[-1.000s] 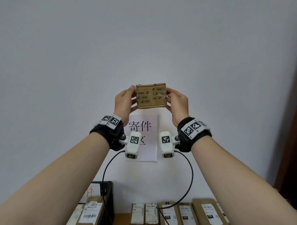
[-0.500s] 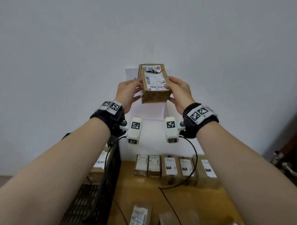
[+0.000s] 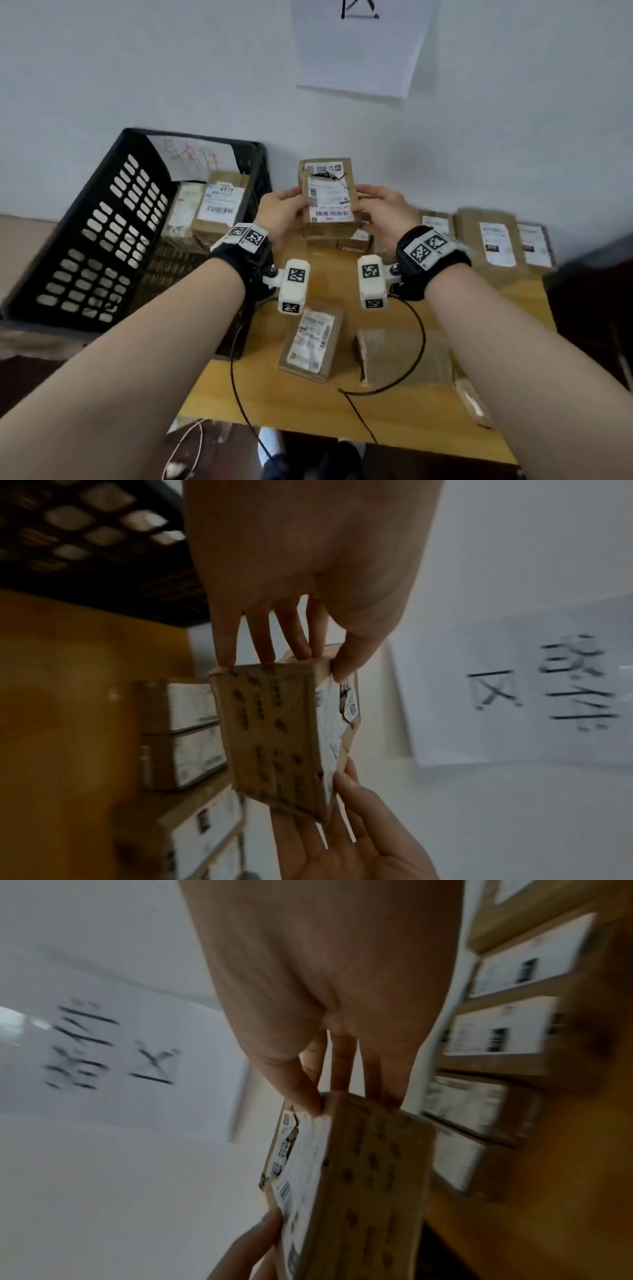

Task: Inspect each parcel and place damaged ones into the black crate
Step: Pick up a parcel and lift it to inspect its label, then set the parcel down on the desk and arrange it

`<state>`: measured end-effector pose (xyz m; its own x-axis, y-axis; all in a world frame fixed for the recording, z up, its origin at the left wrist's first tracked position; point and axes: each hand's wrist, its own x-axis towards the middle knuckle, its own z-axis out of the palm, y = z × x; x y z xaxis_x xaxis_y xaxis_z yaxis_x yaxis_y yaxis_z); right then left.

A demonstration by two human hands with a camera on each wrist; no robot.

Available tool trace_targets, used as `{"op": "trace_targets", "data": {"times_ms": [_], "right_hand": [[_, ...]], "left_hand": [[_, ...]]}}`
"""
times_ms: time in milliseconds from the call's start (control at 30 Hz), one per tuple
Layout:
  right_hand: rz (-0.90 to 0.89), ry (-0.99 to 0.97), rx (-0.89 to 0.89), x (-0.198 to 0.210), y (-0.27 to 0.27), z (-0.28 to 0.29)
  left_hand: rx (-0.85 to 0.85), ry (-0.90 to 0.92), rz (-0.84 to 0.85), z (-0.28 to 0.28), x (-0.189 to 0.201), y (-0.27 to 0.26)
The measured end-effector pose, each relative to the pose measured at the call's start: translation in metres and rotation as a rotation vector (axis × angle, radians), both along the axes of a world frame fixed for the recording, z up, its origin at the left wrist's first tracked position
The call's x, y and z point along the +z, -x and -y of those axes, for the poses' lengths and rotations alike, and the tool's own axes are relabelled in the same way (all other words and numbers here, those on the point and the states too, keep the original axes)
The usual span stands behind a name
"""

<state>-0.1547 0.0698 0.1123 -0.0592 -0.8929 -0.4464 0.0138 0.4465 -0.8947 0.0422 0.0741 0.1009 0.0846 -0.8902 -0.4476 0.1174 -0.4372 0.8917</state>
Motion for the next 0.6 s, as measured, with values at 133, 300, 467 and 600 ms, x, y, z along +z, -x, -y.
{"op": "trace_targets", "data": {"times_ms": [133, 300, 467, 600], "right_hand": [[-0.068, -0.182, 0.069, -0.084, -0.002, -0.007], [-0.081, -0.298, 0.118, -0.152, -0.007, -0.011], [-0.174, -0.322, 0.192, -0.196, -0.015, -0.011], [-0.389, -0.206, 0.37, -0.198, -0.017, -0.008]], "left_hand": [[0.012, -0.154, 0.052, -0.016, -0.077, -0.002], [0.011, -0.298, 0.041, -0.021, -0.144, 0.001], [0.061, -0.341, 0.054, -0.018, -0.196, 0.004], [0.059, -0.394, 0.057, -0.017, -0.229, 0.002]]}}
